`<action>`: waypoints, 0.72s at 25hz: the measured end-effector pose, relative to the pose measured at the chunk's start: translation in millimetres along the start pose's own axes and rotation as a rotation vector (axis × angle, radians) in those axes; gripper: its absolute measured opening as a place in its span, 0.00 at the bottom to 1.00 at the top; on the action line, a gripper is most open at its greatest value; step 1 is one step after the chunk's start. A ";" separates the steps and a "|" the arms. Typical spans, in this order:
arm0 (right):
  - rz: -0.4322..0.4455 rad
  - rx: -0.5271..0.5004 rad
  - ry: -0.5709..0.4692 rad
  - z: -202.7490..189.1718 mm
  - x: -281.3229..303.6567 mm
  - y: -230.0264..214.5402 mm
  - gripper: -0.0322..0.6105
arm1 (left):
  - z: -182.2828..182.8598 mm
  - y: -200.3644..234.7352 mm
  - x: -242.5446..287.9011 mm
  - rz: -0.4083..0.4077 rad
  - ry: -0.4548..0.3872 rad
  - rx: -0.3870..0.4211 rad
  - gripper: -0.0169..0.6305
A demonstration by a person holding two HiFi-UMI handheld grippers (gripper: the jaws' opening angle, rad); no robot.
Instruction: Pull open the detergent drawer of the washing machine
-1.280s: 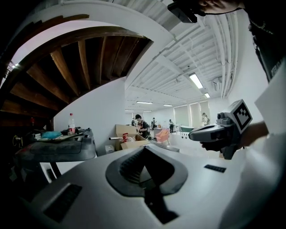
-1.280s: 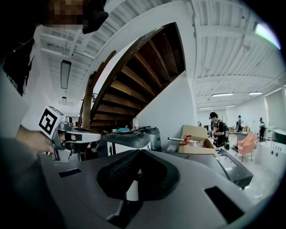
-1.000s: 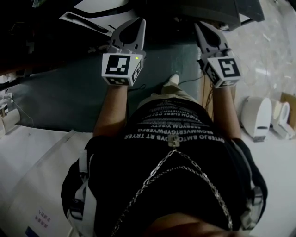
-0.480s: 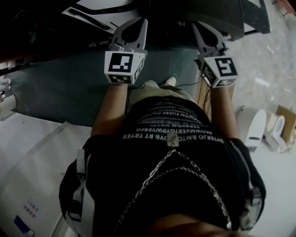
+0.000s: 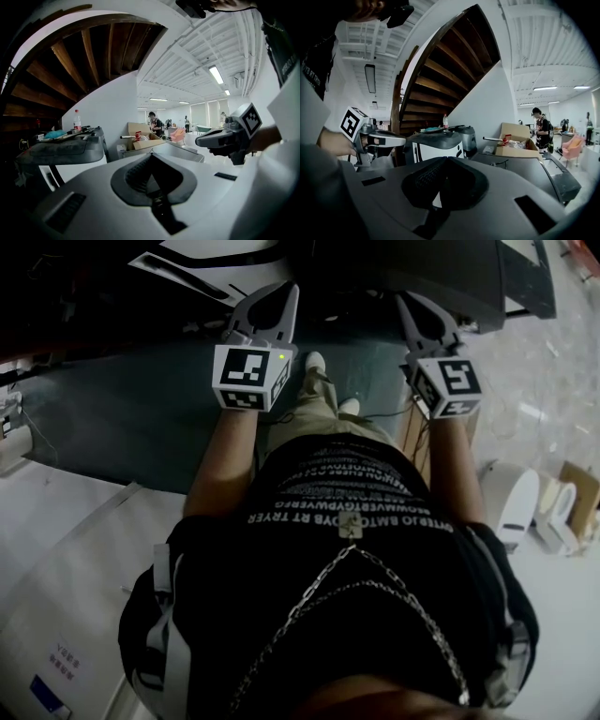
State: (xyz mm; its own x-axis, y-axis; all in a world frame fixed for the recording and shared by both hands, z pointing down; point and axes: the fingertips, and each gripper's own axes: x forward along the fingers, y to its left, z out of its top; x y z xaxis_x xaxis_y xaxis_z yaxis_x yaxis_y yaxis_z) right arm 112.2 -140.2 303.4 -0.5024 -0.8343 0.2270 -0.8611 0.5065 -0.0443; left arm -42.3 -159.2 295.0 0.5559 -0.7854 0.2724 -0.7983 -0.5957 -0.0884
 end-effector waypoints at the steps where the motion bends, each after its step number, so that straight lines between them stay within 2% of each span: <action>1: -0.007 0.001 0.002 -2.3 4.6 -3.2 0.05 | -2.6 3.1 4.6 -0.005 0.004 0.001 0.03; 7: -0.036 0.016 0.044 -26.0 38.9 -28.1 0.05 | -24.2 22.2 45.0 -0.046 0.041 0.005 0.03; 18: -0.071 0.050 0.092 -74.1 68.3 -55.9 0.05 | -73.8 31.7 89.9 -0.066 0.090 -0.010 0.03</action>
State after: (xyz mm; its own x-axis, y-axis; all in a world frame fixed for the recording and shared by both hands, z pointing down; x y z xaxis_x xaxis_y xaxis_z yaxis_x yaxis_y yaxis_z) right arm 131.9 -209.3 393.5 -0.4324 -0.8433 0.3191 -0.8984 0.4332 -0.0724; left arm -34.8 -236.2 387.4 0.5842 -0.7262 0.3624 -0.7634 -0.6433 -0.0586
